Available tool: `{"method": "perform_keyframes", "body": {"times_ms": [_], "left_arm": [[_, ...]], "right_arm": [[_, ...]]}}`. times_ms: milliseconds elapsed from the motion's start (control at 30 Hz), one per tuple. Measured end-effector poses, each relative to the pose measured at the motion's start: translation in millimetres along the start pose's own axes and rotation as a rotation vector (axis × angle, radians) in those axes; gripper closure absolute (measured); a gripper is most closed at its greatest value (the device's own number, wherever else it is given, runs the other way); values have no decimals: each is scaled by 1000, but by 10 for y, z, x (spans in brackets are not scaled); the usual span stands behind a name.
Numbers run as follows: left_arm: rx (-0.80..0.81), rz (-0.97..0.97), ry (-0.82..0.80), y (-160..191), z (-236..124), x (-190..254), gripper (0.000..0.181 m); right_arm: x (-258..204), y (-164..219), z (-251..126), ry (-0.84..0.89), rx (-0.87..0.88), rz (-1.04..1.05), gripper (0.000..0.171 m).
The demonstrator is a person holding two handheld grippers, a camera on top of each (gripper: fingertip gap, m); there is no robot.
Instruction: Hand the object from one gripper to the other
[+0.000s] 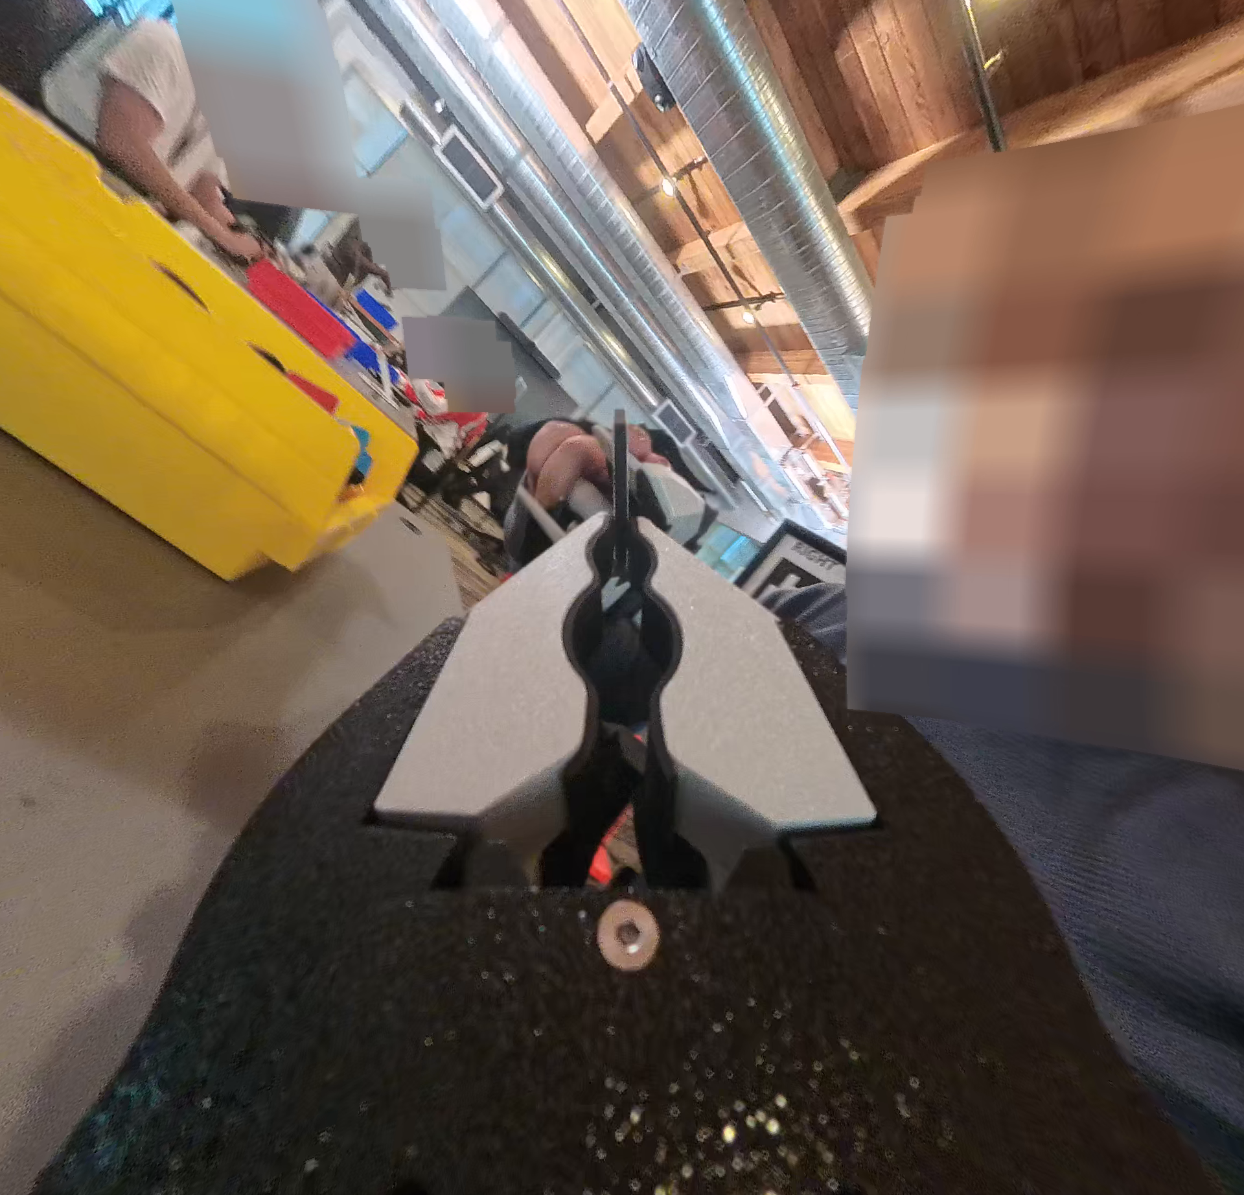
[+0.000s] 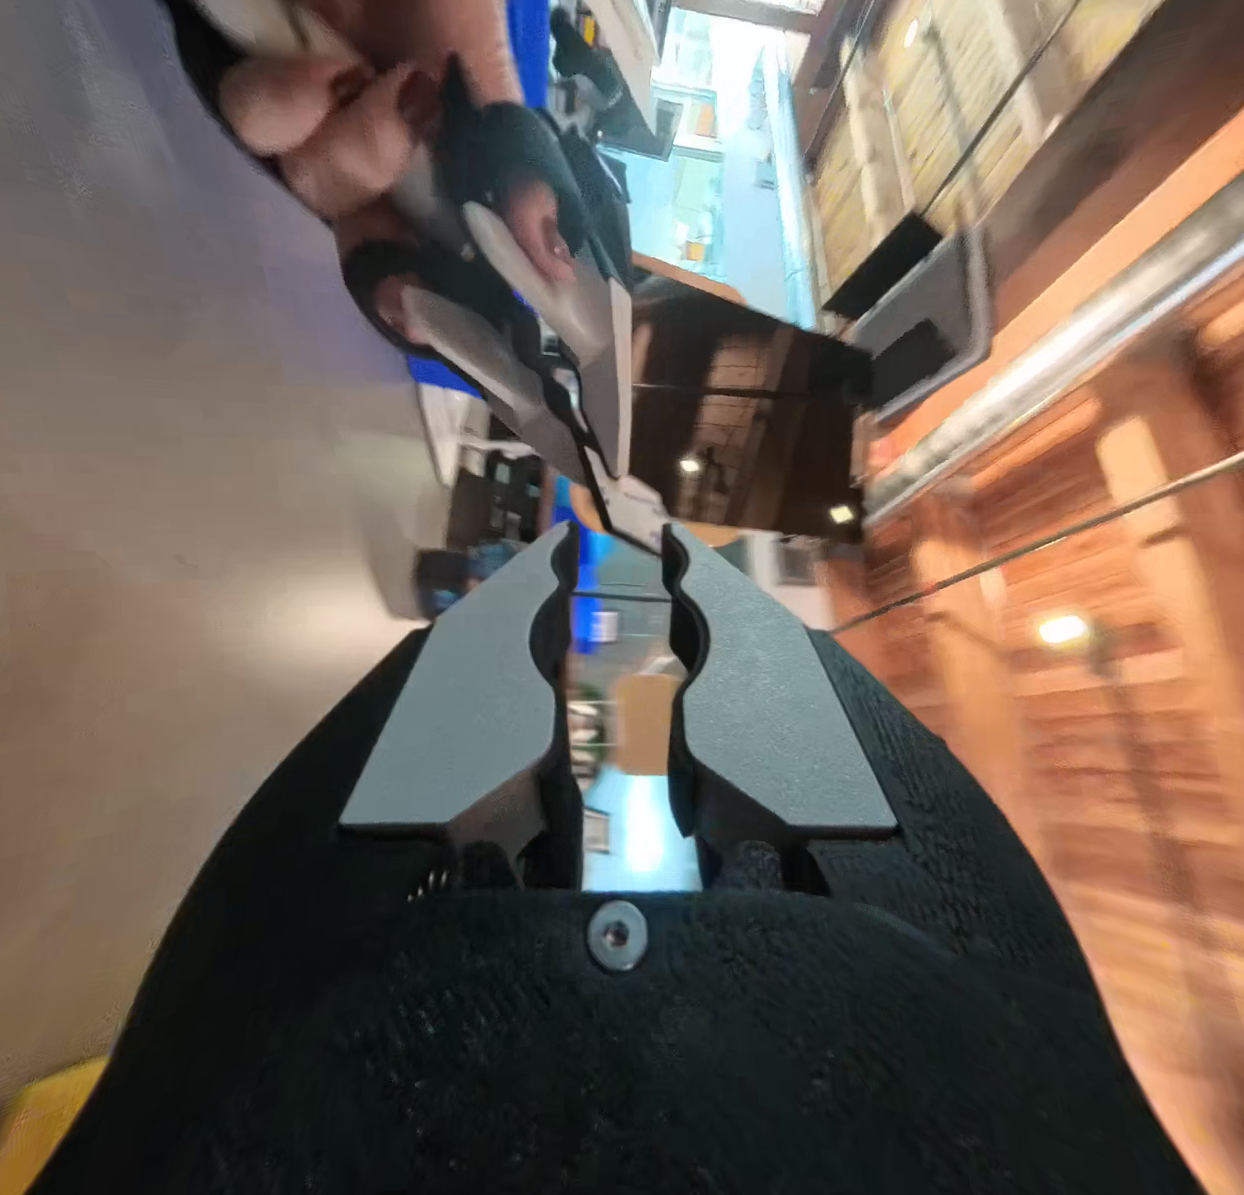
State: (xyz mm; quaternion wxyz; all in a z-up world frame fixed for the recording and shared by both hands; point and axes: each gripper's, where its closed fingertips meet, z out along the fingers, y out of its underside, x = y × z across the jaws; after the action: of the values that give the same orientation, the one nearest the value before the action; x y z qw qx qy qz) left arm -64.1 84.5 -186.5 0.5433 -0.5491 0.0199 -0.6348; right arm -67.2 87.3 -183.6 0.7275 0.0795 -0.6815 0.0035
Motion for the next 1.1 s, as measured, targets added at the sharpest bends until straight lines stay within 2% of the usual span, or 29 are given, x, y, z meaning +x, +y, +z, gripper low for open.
{"method": "perform_keyframes", "body": {"times_ms": [33,233,300,367,433,467,600,667,800,867,933,967,1067,1100], "left_arm": [[18,53,-7,-46,-16,23,180],[-24,460,-104,-54,-14,102,180],[-42,559,-96,-17,15,160,181],[-51,608,-85,14,38,201,180],[-68,635,-91,43,53,197,180],[-80,639,-96,59,59,188,180],[-88,683,-190,41,59,107,179],[-116,775,-256,40,43,59,173],[-158,868,-315,67,36,3,176],[-166,847,-334,75,32,-47,176],[-135,832,-417,-12,-17,-147,165],[-113,836,-467,-75,-55,-195,157],[-92,822,-493,-141,-94,-211,155],[-85,809,-496,-152,-96,-214,153]], "right_arm": [[6,32,-6,-35,9,144,145],[232,-8,-14,-339,224,1371,142],[254,13,-1,-410,256,1609,144],[249,-41,-21,-484,310,1731,150],[229,-113,-36,-549,345,1787,159],[220,-144,-45,-570,357,1785,170],[193,-66,-47,-565,286,1743,170],[270,135,-55,-486,208,1739,170],[317,999,-218,-226,-175,1630,170],[185,1549,-466,-142,-470,1540,170],[-37,2010,-816,-123,-774,1473,169],[-139,2176,-981,-124,-889,1446,169],[-386,2403,-1269,-160,-1072,1457,168],[-429,2442,-1306,-162,-1101,1459,156]]}}
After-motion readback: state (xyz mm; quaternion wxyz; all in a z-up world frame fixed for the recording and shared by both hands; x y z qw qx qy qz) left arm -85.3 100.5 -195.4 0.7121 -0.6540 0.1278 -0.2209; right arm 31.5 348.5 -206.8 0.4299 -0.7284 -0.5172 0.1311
